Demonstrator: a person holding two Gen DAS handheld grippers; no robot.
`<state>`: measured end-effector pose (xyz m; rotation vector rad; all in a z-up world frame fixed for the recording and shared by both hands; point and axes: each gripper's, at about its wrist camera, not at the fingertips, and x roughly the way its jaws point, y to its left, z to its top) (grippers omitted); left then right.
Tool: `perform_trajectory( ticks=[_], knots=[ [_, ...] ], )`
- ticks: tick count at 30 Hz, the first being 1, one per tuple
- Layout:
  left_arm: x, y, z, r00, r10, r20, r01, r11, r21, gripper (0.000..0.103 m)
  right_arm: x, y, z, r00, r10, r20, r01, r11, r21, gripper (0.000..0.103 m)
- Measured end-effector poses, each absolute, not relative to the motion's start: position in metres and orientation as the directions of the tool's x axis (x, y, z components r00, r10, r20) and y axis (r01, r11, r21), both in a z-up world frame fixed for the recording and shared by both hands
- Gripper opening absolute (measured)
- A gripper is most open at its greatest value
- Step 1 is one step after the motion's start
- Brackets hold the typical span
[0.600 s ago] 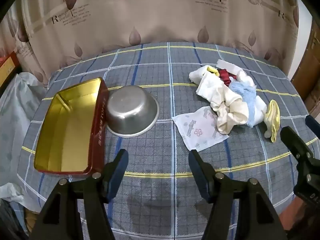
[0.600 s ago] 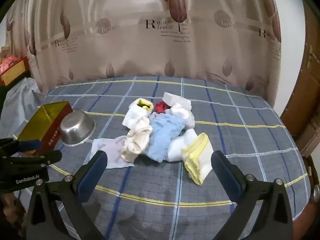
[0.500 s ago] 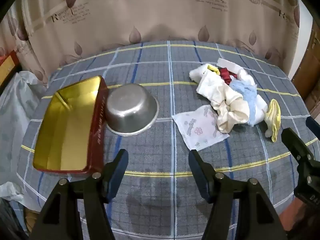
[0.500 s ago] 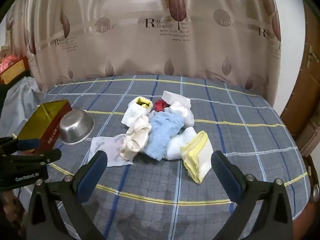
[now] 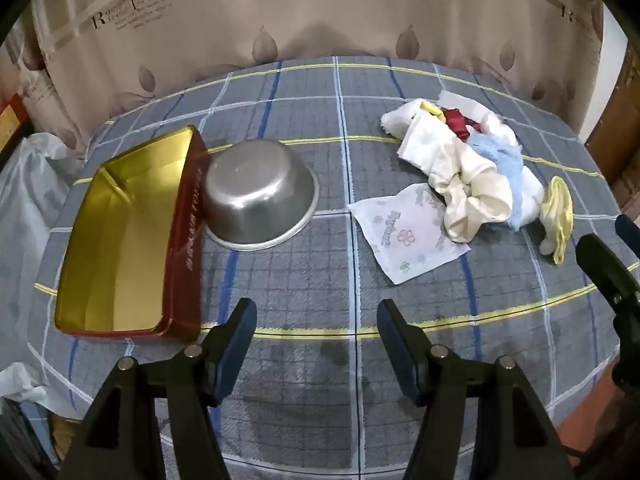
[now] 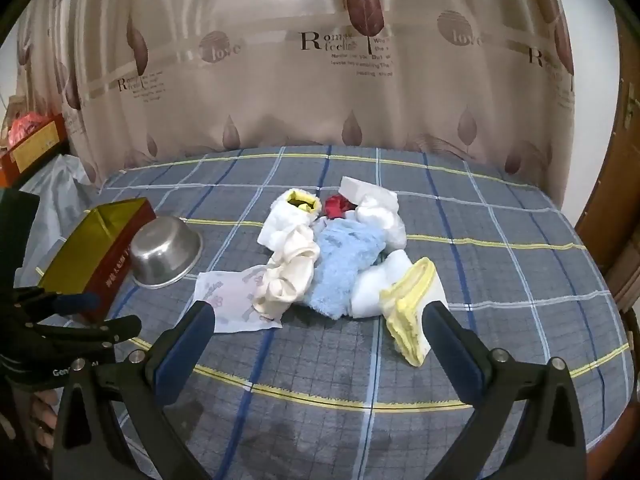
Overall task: Organize soft objects
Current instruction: 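Move both tools toward the pile of soft items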
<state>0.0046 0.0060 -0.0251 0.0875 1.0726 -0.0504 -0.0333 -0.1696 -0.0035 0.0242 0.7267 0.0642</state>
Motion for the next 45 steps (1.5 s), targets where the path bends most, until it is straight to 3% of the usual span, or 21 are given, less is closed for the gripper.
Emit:
perform_trajectory(
  ticks=[6,45],
  knots=[
    [0.004,0.009,-0.028,0.47,-0.038,-0.882,0.114,0.993,0.018,0.064,-0.033,-0.169,-0.002,0.745,0.075,-0.663,-0.056,0.997,0.049,0.103],
    [0.016,0.015,-0.028,0.487,-0.003,-0.874,0.087,0.995,0.044,0.064,-0.02,-0.157,-0.013,0.711,0.075,-0.699,-0.076,0.997,0.03,0.103]
  ],
)
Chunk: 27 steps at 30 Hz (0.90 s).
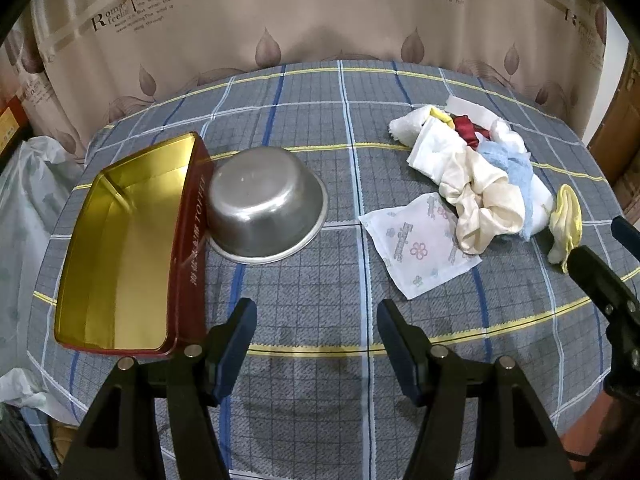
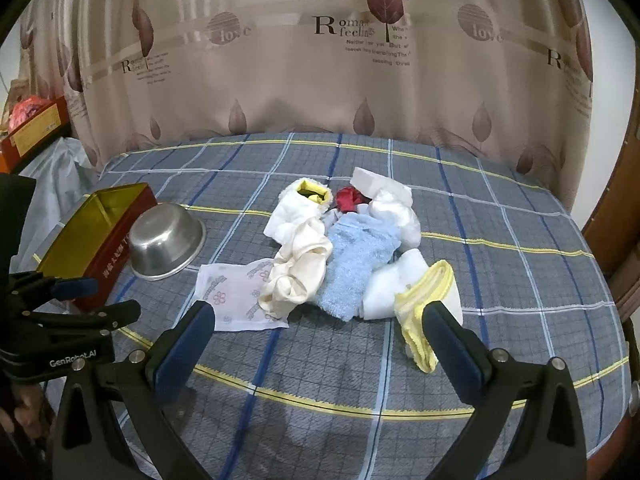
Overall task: Organize soft objects
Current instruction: 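Move both tools toward the pile of soft items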
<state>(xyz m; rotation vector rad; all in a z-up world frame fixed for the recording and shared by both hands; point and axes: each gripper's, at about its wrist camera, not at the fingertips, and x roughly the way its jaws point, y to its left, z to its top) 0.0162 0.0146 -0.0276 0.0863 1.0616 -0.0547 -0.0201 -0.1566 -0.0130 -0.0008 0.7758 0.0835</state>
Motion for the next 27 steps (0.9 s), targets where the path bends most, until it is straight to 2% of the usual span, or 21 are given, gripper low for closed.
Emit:
perform_trajectory(
  ticks=[27],
  knots=[
    [0.0133,0.0209,-0.0276,0.468,0.016,-0.883,0.059,0.997,0.049,0.064,-0.0246,-0.1583,-0.0132,0.707,0.081,-0.702,-0.078,0.996,0.036,0.103]
  ],
)
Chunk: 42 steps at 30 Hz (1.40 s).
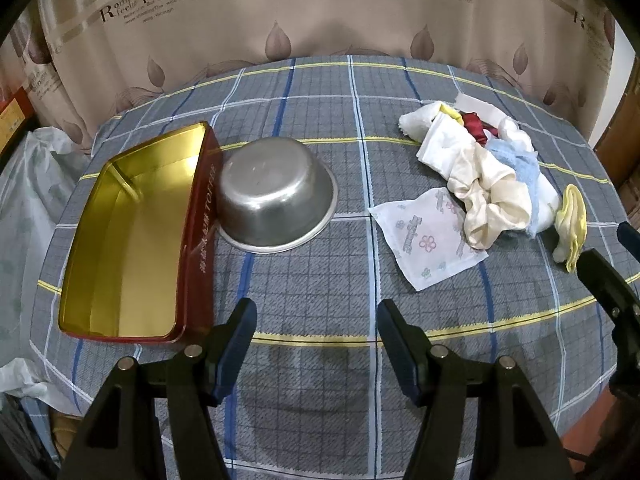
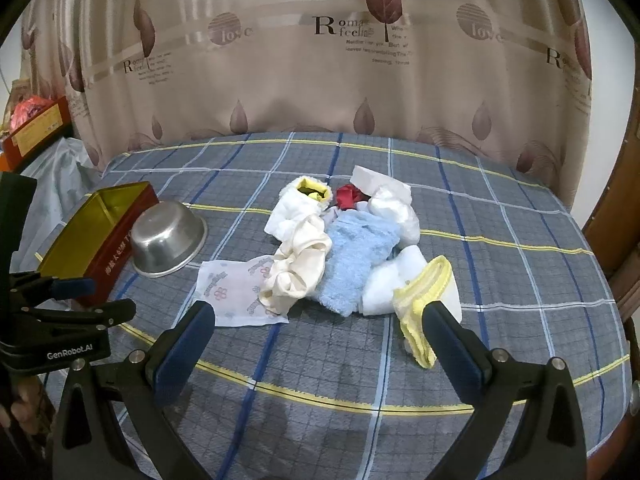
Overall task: Organize soft objects
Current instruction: 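Move both tools toward the pile of soft items, then grasp the cream cloth with the left tool while the right tool grasps the yellow-edged white towel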
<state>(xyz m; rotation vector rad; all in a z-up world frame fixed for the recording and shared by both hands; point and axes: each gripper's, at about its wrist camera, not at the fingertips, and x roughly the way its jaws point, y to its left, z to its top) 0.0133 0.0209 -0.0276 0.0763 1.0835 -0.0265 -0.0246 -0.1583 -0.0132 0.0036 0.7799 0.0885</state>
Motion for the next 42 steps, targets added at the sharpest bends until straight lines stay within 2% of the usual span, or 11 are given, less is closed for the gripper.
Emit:
perform_trajectory(
  ticks=[20,24,27,30,35,39,42],
  knots=[
    [0.014,0.013,-0.033,0.453,0.034,-0.891,0.073,0.994,0.075,0.064,-0.017,-0.222,-0.041,0.661,-0.025,-0.75,-0.008,0.999,-0.041,0.101],
    [0.017,0.008,-0.036,0.448,0.034,-0.893,0.086,0.993,0.081,0.064,-0.003,-0.23,-0.054,0.639,-0.027,-0.769,0.006,1.0,-0.03,0.087],
    [0.02,0.004,-0.038,0.443,0.031,-0.896,0.094,0.992,0.081,0.064,0.005,-0.231,-0.063,0.632,-0.038,-0.774,0.012,0.999,-0.039,0.084],
    [0.023,0.0,-0.039,0.444,0.033,-0.895,0.103,0.991,0.088,0.064,0.014,-0.23,-0.072,0.622,-0.049,-0.781,0.012,0.999,-0.053,0.075],
    [0.027,-0.009,-0.04,0.447,0.024,-0.894,0.129,0.987,0.091,0.064,0.021,-0.232,-0.077,0.627,-0.076,-0.776,0.028,0.997,-0.075,0.069],
    [0.031,-0.019,-0.039,0.449,0.0,-0.893,0.154,0.985,0.078,0.064,0.024,-0.235,-0.079,0.626,-0.071,-0.776,0.022,0.997,-0.073,0.051],
    [0.035,-0.027,-0.038,0.458,-0.005,-0.889,0.169,0.982,0.082,0.064,0.023,-0.239,-0.08,0.631,-0.041,-0.775,0.018,0.999,-0.038,0.048]
  ],
)
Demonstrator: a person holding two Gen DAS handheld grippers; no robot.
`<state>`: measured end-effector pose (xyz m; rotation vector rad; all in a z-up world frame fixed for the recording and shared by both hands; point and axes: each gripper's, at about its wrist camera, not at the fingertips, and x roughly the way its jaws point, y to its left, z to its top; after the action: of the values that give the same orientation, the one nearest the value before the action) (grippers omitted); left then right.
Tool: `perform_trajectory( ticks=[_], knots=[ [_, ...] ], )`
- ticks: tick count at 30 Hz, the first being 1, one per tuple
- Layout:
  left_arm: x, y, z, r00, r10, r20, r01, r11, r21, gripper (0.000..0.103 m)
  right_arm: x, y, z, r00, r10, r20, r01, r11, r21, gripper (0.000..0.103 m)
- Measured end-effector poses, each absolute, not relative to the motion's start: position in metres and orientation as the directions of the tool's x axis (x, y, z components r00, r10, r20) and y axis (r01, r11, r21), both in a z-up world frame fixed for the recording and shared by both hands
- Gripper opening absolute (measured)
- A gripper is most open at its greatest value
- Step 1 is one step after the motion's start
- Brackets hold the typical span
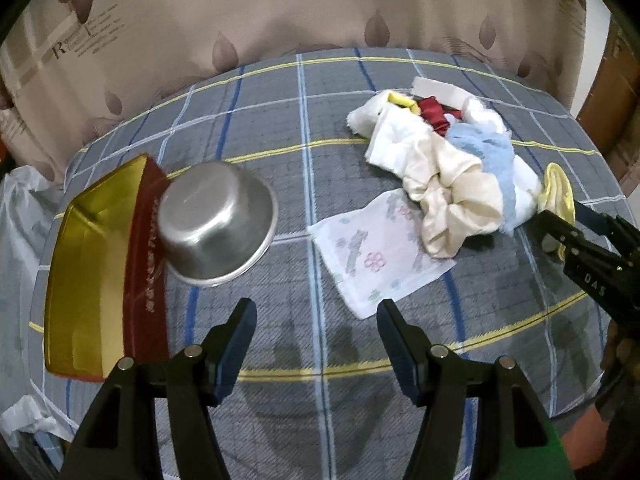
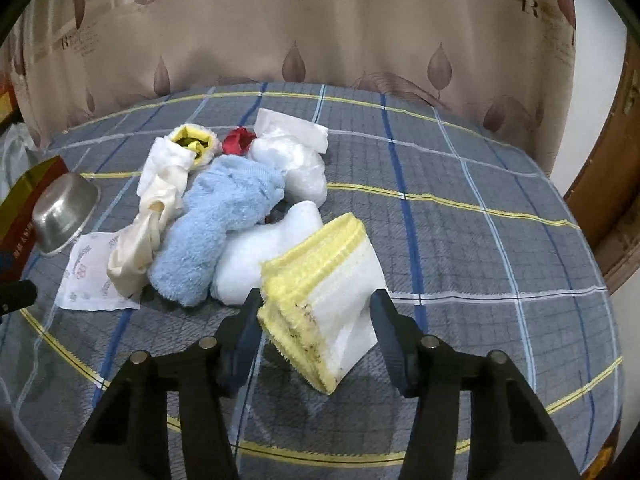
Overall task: Organize soft objects
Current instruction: 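Grasp the cream cloth with the left tool while the right tool grasps the yellow-edged white towel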
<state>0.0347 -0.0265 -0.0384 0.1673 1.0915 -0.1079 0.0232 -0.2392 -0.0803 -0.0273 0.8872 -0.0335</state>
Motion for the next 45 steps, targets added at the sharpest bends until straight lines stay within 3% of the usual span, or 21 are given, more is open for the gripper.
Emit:
perform_trajectory(
  ticks=[4,13,25,37,42,44,45],
  knots=[
    [0.04,-0.037,-0.037,0.457,-0.027,-0.889,0.199,0.977,0.072,0.064,0.021,-0.244,-0.078,0.641,-0.032,-0.767,0.026,0.999,-0.019,0.034],
    [0.053,-0.07,-0.025,0.409,-0.142,-0.902,0.281,0.959,-0.024,0.064,0.015,-0.263,-0.068,0.648,0.005,-0.762,0.083,0.994,0.077,0.022],
    [0.084,-0.119,-0.007,0.373,-0.27,-0.888,0.335,0.931,-0.143,0.064,0.013,-0.279,-0.062,0.663,0.045,-0.747,0.11,0.981,0.157,0.02],
    [0.132,-0.13,-0.046,0.293,-0.167,-0.941,0.2,0.974,-0.11,0.064,0.012,-0.283,-0.061,0.677,0.093,-0.731,0.091,0.974,0.208,0.02],
    [0.134,-0.122,-0.052,0.294,-0.193,-0.936,0.189,0.972,-0.141,0.064,0.011,-0.286,-0.061,0.68,0.101,-0.726,0.096,0.97,0.225,0.02],
    [0.133,-0.119,-0.053,0.288,-0.198,-0.937,0.184,0.972,-0.149,0.049,0.011,-0.287,-0.061,0.679,0.104,-0.727,0.098,0.968,0.23,0.02],
    [0.132,-0.119,-0.053,0.284,-0.196,-0.938,0.181,0.972,-0.149,0.034,0.011,-0.287,-0.061,0.679,0.105,-0.727,0.099,0.968,0.232,0.02]
  ],
)
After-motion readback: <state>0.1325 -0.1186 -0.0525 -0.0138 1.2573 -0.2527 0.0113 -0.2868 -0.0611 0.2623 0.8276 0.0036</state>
